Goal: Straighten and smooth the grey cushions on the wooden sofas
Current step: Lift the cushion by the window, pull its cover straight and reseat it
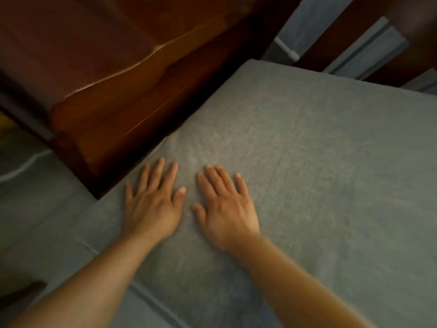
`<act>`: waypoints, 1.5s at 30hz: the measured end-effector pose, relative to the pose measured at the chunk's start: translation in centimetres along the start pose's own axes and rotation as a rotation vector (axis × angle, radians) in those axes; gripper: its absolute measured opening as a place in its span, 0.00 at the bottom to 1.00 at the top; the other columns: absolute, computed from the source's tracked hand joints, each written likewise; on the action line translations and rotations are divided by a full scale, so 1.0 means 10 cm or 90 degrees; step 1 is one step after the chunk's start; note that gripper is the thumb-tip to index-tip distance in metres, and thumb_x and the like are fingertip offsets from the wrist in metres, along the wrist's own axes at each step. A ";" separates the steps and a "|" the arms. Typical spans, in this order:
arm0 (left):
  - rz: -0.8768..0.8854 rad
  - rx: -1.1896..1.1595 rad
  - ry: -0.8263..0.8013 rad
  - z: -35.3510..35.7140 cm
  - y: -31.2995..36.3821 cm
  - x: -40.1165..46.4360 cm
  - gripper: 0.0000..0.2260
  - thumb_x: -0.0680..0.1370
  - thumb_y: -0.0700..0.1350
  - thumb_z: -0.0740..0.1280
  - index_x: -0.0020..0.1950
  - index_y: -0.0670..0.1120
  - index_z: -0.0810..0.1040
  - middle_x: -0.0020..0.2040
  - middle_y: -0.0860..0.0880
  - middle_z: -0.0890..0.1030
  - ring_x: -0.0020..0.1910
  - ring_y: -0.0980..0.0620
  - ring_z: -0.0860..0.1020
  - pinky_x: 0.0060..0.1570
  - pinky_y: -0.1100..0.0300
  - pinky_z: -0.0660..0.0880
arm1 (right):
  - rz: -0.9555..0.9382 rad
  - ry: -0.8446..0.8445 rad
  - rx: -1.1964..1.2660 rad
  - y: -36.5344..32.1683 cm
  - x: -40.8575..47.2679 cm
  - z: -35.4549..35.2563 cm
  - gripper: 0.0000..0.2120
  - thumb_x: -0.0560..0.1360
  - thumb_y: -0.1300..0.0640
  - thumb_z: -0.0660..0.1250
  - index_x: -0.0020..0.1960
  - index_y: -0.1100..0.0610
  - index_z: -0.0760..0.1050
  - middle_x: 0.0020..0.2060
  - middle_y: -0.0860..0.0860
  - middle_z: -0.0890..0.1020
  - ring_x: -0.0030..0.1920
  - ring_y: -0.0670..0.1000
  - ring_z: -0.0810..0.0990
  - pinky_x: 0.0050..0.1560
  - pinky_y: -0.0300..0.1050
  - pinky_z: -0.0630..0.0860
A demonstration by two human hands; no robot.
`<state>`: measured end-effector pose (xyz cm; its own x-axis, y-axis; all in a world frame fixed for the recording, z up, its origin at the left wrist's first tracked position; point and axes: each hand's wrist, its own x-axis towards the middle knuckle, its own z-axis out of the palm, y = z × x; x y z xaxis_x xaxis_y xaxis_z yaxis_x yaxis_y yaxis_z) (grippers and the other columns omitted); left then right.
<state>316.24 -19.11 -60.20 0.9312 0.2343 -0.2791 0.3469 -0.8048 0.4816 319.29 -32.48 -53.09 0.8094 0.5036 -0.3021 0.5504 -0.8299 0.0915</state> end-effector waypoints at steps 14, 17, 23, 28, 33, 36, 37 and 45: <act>0.215 -0.015 -0.244 -0.40 0.84 -0.65 0.28 0.81 0.56 0.56 0.78 0.58 0.47 0.78 0.55 0.40 0.77 0.51 0.42 0.74 0.50 0.52 | 0.119 -0.050 0.021 0.42 -0.97 -0.41 0.26 0.71 0.48 0.53 0.62 0.54 0.78 0.63 0.53 0.77 0.64 0.55 0.76 0.62 0.55 0.71; 0.267 0.000 -0.279 -0.48 1.17 -0.66 0.27 0.81 0.55 0.55 0.78 0.57 0.47 0.79 0.53 0.44 0.77 0.49 0.47 0.74 0.55 0.52 | 0.193 -0.057 0.057 0.67 -1.18 -0.55 0.24 0.69 0.51 0.53 0.58 0.55 0.80 0.60 0.54 0.79 0.61 0.55 0.78 0.58 0.54 0.73; 0.356 0.013 -0.254 -0.61 1.93 -0.46 0.27 0.82 0.54 0.56 0.78 0.54 0.49 0.78 0.52 0.54 0.76 0.54 0.55 0.71 0.60 0.53 | 0.284 0.023 0.140 1.18 -1.46 -0.80 0.26 0.70 0.57 0.50 0.63 0.61 0.75 0.66 0.60 0.73 0.67 0.61 0.71 0.65 0.56 0.65; 0.386 0.057 -0.255 -0.50 2.56 -0.28 0.28 0.81 0.53 0.57 0.78 0.54 0.49 0.79 0.51 0.51 0.77 0.51 0.53 0.73 0.57 0.50 | 0.300 0.016 0.164 1.76 -1.52 -0.97 0.30 0.76 0.54 0.37 0.76 0.58 0.55 0.77 0.57 0.52 0.77 0.56 0.48 0.74 0.48 0.43; 0.391 0.075 -0.223 -0.53 3.02 -0.05 0.27 0.81 0.50 0.59 0.78 0.52 0.53 0.77 0.52 0.59 0.74 0.52 0.60 0.69 0.61 0.54 | 0.296 0.030 0.196 2.28 -1.39 -1.06 0.23 0.83 0.58 0.45 0.77 0.55 0.48 0.77 0.53 0.46 0.77 0.52 0.42 0.73 0.44 0.37; 0.358 0.045 -0.189 -0.57 3.21 0.16 0.24 0.79 0.49 0.62 0.75 0.54 0.61 0.69 0.52 0.72 0.68 0.50 0.69 0.65 0.57 0.66 | 0.287 0.016 0.198 2.43 -1.30 -1.07 0.24 0.82 0.59 0.47 0.77 0.56 0.48 0.77 0.53 0.47 0.77 0.52 0.42 0.73 0.46 0.37; 0.356 0.052 -0.184 -0.58 3.26 0.23 0.24 0.79 0.49 0.63 0.74 0.54 0.62 0.66 0.52 0.75 0.66 0.49 0.71 0.63 0.56 0.68 | 0.285 0.020 0.194 2.46 -1.26 -1.07 0.25 0.81 0.59 0.49 0.77 0.57 0.48 0.77 0.54 0.48 0.77 0.52 0.43 0.73 0.47 0.37; 0.422 0.198 -0.195 -0.53 3.57 0.63 0.30 0.76 0.53 0.66 0.75 0.55 0.58 0.56 0.51 0.80 0.58 0.47 0.77 0.59 0.53 0.72 | 0.390 0.115 0.213 2.68 -0.96 -1.02 0.20 0.75 0.59 0.53 0.63 0.63 0.74 0.63 0.58 0.74 0.67 0.60 0.71 0.69 0.55 0.62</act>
<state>335.09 -43.48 -40.33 0.8445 -0.4719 -0.2533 -0.3591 -0.8498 0.3859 328.38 -57.10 -38.09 0.9898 -0.0682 -0.1250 -0.0822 -0.9905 -0.1106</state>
